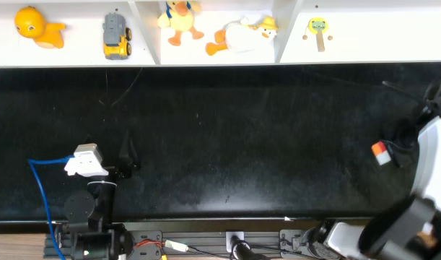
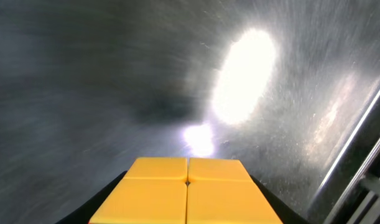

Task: Store Toys

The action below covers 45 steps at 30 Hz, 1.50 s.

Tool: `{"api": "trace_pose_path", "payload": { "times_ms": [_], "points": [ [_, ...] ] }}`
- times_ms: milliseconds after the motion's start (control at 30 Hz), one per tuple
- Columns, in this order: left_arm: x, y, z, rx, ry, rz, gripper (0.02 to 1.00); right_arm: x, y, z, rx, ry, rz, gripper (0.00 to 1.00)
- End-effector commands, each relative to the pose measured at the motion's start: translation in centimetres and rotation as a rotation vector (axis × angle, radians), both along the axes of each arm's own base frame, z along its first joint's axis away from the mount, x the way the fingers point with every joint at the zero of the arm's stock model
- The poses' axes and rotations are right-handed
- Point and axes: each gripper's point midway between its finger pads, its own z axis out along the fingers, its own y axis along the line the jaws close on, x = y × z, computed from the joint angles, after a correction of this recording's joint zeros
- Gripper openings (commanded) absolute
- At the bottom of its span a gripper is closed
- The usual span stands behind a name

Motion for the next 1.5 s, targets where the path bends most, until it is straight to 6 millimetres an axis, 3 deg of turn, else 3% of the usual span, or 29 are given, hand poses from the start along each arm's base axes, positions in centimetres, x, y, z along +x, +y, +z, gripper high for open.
{"api": "trace_pose_path", "payload": {
  "times_ms": [33, 133, 200, 300, 400, 533, 667, 800, 867, 1000, 1100, 1300, 1500],
  "points": [
    [0.0, -0.3, 0.0, -0.021, -0.008, -0.010, 0.996, 1.5, -1.5, 6.8, -0.205, -0.187, 0.185, 0.045],
    [0.0, -0.3, 0.0, -0.021, -0.009, -0.010, 0.998, 4.4, -1.9, 10.0, -0.352, -0.293, 0.530, 0.045],
    [0.0, -0.3, 0.0, -0.021, -0.008, -0.010, 0.998, 6.4, -2.0, 10.9, -0.436, -0.321, 0.747, 0.047],
    [0.0, -0.3, 0.0, -0.021, -0.008, -0.010, 0.998, 9.4, -3.8, 11.9, -0.549, -0.371, 0.816, 0.047],
    [0.0, -0.3, 0.0, -0.021, -0.009, -0.010, 0.996, 11.9, -4.3, 12.2, -0.555, -0.489, 0.832, 0.045],
    [0.0, -0.3, 0.0, -0.021, -0.009, -0.010, 0.998, 12.5, -4.1, 12.7, -0.522, -0.564, 0.811, 0.049],
    [0.0, -0.3, 0.0, -0.021, -0.008, -0.010, 0.996, 11.9, -3.5, 14.7, -0.560, -0.595, 0.822, 0.049],
    [0.0, -0.3, 0.0, -0.021, -0.008, -0.010, 0.998, 13.2, -1.7, 16.4, -0.630, -0.699, 0.988, 0.051],
    [0.0, -0.3, 0.0, -0.021, -0.008, -0.010, 0.998, 14.7, -2.6, 15.2, -0.710, -0.721, 1.024, 0.051],
    [0.0, -0.3, 0.0, -0.021, -0.008, -0.010, 0.996, 18.3, -4.1, 10.8, -0.757, -0.790, 1.065, 0.047],
    [0.0, -0.3, 0.0, -0.021, -0.008, -0.010, 0.998, 20.9, -3.9, 9.6, -0.771, -0.898, 1.131, 0.049],
    [0.0, -0.3, 0.0, -0.021, -0.009, -0.010, 0.996, 23.4, -2.3, 8.6, -0.697, -1.088, 1.140, 0.047],
    [0.0, -0.3, 0.0, -0.021, -0.008, -0.010, 0.996, 24.7, -0.5, 10.3, -0.755, -1.181, 1.179, 0.047]
  ]
}}
